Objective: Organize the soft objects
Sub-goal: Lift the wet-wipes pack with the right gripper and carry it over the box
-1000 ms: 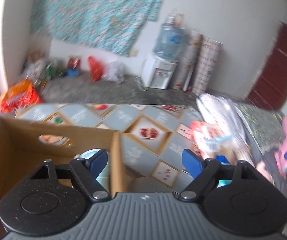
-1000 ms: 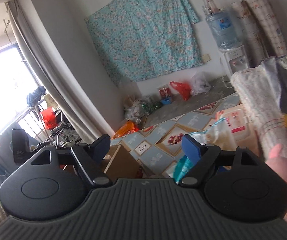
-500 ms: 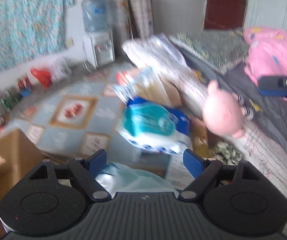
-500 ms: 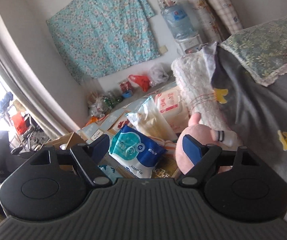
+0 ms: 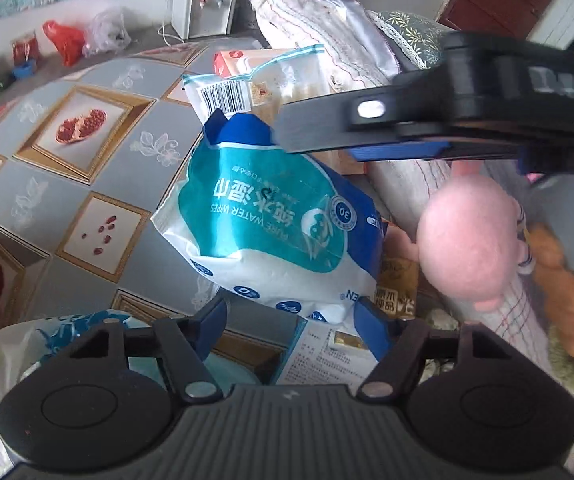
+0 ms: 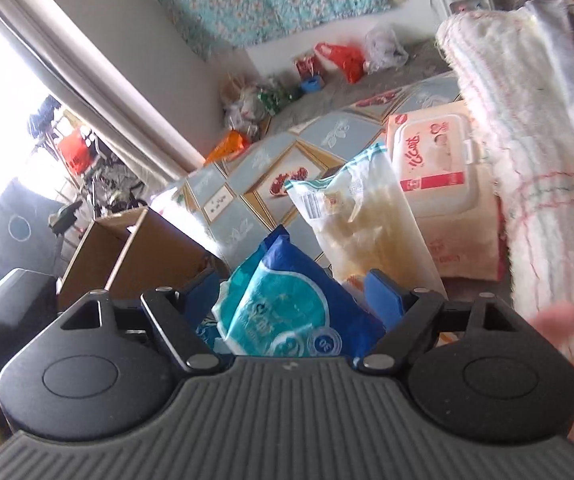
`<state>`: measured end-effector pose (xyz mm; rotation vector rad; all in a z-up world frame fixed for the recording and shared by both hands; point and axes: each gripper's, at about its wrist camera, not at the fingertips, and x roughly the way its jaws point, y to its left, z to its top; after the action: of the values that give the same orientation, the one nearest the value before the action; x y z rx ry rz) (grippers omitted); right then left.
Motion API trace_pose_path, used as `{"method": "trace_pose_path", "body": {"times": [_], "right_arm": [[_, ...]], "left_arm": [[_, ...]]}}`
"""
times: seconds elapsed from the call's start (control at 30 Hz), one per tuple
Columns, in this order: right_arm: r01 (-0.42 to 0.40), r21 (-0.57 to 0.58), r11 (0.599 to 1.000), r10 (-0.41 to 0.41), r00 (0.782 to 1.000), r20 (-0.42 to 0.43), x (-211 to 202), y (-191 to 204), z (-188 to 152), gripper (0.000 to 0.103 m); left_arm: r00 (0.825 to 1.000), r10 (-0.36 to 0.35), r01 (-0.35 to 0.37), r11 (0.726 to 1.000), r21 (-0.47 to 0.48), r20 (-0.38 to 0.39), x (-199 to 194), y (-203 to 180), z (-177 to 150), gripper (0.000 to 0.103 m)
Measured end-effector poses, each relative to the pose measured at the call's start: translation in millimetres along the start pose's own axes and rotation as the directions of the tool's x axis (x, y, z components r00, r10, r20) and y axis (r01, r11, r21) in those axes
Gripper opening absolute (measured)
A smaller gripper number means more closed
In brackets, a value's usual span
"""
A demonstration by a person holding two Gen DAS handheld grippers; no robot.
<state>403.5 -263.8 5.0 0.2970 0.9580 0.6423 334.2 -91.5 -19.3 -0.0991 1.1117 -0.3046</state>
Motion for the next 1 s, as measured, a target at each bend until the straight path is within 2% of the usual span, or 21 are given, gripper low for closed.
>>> {"method": "trace_pose_path", "body": {"times": [0.13, 0.23, 0.37, 0.43, 0.53, 0.6, 0.77, 1.0], "right_arm": [[0.003, -0.006, 1.000, -0.003, 0.998, -0.068, 29, -6, 7, 0.080], [-0.033, 0.020, 0.999, 0.035, 0.994, -0.105, 40, -14, 6, 0.080], [-0.066, 0.040, 0.997, 0.070, 0.991, -0.112, 39, -18, 3, 0.076], [-0.054, 0.031, 0.998, 0.057, 0.992, -0.113, 38, -18, 1, 0.071], [-0.051, 0.022, 0.998, 0.053, 0.993, -0.105, 34, -21, -4, 0.068], [-0.052, 0.025, 0.998, 0.054, 0.994, -0.100, 29, -23, -7, 0.065], [-0.049, 0.048, 0.998, 0.052, 0.996, -0.068, 16, -19, -11, 0.064], [-0.069, 0.033, 0.997, 0.068, 0.997, 0.029, -27, 14, -7, 0.063]], "left_arm": [[1.000, -0.008, 0.008, 1.000, -0.003, -0.001, 2, 0, 4, 0.072], [1.000, -0.026, 0.026, 1.000, -0.017, 0.001, 1, 2, 5, 0.072], [0.999, -0.048, 0.047, 0.998, -0.042, -0.002, 4, 3, 7, 0.074], [0.998, -0.056, 0.055, 0.997, -0.052, -0.005, 5, 3, 9, 0.074], [0.998, -0.060, 0.060, 0.997, -0.053, 0.008, 6, 2, 11, 0.072], [0.997, -0.070, 0.071, 0.996, -0.063, 0.014, 6, 1, 12, 0.067], [0.997, -0.069, 0.070, 0.997, -0.031, 0.038, -3, -6, 10, 0.063], [0.987, -0.075, 0.074, 0.997, 0.014, 0.140, -50, -13, 5, 0.061]]}}
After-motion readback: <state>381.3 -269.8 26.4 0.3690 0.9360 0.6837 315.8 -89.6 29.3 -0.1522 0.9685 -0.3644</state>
